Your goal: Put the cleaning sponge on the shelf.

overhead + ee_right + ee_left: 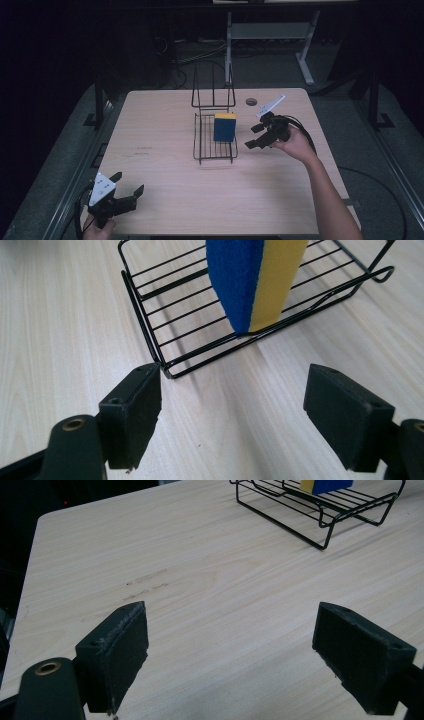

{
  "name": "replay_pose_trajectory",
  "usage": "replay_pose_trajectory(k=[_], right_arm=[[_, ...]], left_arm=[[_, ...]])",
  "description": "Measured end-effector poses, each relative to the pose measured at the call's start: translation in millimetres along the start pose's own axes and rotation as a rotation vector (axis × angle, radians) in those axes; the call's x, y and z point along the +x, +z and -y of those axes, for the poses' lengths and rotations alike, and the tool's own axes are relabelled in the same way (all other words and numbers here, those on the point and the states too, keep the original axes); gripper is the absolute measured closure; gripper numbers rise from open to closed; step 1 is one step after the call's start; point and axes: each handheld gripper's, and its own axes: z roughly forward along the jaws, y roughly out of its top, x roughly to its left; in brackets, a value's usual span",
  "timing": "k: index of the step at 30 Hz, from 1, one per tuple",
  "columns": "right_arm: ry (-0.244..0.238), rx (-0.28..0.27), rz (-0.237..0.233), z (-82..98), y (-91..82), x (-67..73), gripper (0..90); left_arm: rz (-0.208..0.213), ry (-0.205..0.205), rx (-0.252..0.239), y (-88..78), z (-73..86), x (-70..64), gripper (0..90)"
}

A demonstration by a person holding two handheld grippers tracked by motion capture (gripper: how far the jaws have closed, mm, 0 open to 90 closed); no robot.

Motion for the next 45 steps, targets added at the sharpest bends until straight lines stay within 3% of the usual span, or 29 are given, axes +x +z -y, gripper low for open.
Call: replay_pose_trajectory(k=[11, 17, 23, 45], right_arm=[[0.028, 0.018, -0.015, 13.4, -0.5, 0.6, 22.3], [0.027, -0.006, -0.008, 19.9, -1.7, 4.1, 22.4], [0.025, 0.016, -0.014, 23.7, -1.8, 6.2, 22.3], [0.027, -0.015, -0.006, 48.7, -6.3, 20.9, 22.3]], left_arm=[[-0.001, 0.0, 0.001, 0.2, 0.0, -0.2, 14.1], [-0.002, -0.001, 0.002, 0.1, 0.0, -0.5, 14.1], [-0.001, -0.001, 0.002, 0.1, 0.1, -0.5, 14.1], [-0.004, -0.002, 0.003, -0.2, 0.1, -0.7, 14.1]])
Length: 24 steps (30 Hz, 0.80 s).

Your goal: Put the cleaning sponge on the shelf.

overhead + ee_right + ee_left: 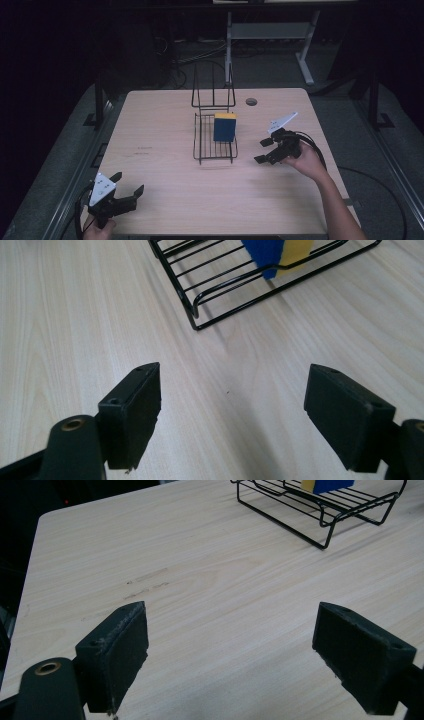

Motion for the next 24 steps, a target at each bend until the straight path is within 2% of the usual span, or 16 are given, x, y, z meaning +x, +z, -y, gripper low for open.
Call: replay_pose_trajectory(k=[24], right_arm=[[0.005, -0.01, -0.006, 26.2, -5.2, 14.1, 22.3]], left_arm=[[0.001, 0.001, -0.001, -0.1, 0.0, -0.6, 14.1]])
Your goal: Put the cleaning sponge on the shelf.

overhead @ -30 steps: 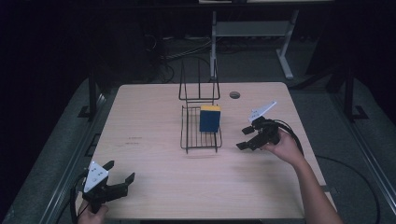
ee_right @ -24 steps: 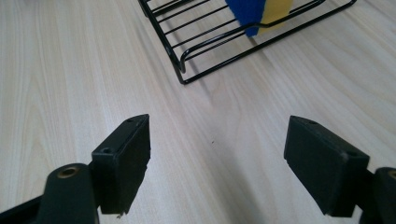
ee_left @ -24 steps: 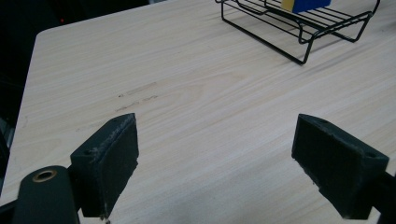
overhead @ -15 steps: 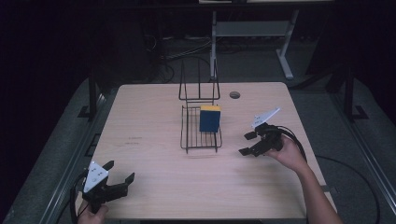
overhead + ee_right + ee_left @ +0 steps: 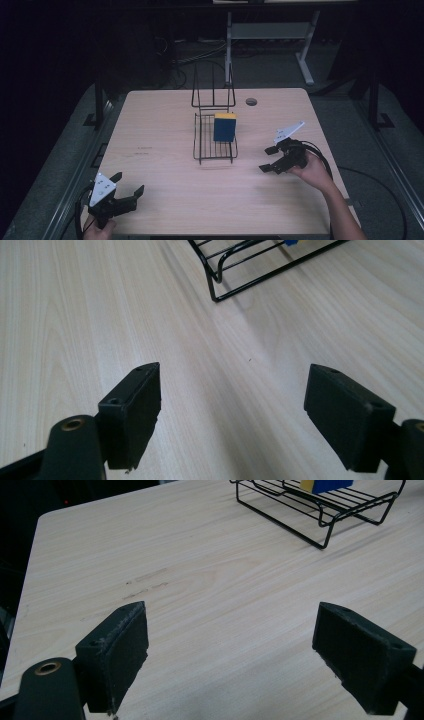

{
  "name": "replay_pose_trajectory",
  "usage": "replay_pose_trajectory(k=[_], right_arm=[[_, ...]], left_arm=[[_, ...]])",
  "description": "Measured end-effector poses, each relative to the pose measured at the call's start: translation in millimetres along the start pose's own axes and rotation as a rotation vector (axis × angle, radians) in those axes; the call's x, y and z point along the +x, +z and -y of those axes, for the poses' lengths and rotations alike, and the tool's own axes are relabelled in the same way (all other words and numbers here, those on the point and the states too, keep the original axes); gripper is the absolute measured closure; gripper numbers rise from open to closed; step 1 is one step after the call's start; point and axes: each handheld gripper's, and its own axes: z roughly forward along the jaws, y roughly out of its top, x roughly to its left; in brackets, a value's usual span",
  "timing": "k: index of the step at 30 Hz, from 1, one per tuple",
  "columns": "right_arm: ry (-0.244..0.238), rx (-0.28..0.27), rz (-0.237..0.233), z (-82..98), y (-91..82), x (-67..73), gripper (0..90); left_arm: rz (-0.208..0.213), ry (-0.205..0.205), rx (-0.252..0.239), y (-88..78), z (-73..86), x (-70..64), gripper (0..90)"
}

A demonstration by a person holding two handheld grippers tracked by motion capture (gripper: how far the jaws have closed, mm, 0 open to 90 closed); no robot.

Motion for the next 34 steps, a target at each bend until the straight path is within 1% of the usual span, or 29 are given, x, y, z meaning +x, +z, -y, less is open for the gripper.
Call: replay_pose_trajectory(k=[5, 8, 10, 11, 13, 22, 24, 27, 29, 30, 31, 32, 34], right_arm=[[0.0, -0.005, 0.005, 6.6, -0.9, 2.1, 21.4], [0.005, -0.004, 0.006, 12.0, -1.8, 6.2, 20.7], [-0.002, -0.005, 0.01, 13.4, -1.7, 6.4, 20.7], [0.006, -0.002, 0.009, 14.5, -1.9, 7.8, 20.5], [0.004, 0.004, 0.012, 16.8, -1.6, 8.6, 19.4], [0.005, -0.013, 0.022, 24.8, -7.5, 19.1, 18.3], [-0.001, -0.022, 0.039, 29.2, -9.6, 25.3, 18.4], [0.001, -0.014, 0.046, 32.6, -9.7, 28.9, 18.3], [-0.002, -0.014, 0.051, 36.2, -10.3, 33.7, 17.9], [-0.002, -0.023, 0.055, 38.5, -11.2, 36.3, 17.6], [0.005, -0.04, 0.059, 44.2, -13.2, 42.3, 17.6], [0.005, -0.04, 0.059, 44.2, -13.2, 42.3, 17.6], [0.012, -0.062, 0.076, 52.1, -14.8, 50.8, 17.4]], left_arm=[[0.002, 0.0, 0.001, 0.5, 0.0, -0.4, 14.1], [0.002, 0.0, 0.0, 0.7, -0.1, -0.7, 14.1], [0.001, 0.0, 0.0, 0.7, -0.1, -0.7, 14.1], [0.002, -0.001, 0.0, 0.7, -0.2, -0.7, 14.1], [0.003, 0.0, -0.001, 0.8, -0.2, -0.9, 14.1], [0.001, -0.003, 0.0, 0.5, -0.1, -0.6, 14.1], [0.003, 0.002, 0.001, 0.7, -0.3, -0.5, 14.1], [0.003, 0.005, 0.0, 0.9, -0.5, -0.9, 14.1], [0.002, 0.006, 0.001, 0.9, -0.6, -1.0, 14.1], [0.002, 0.005, 0.0, 0.8, -0.5, -1.1, 14.1], [0.003, 0.003, 0.0, 0.7, -0.3, -1.0, 14.1], [0.002, 0.004, 0.0, 0.7, -0.3, -0.7, 14.1], [0.001, 0.004, -0.001, 0.6, -0.2, -0.4, 14.1]])
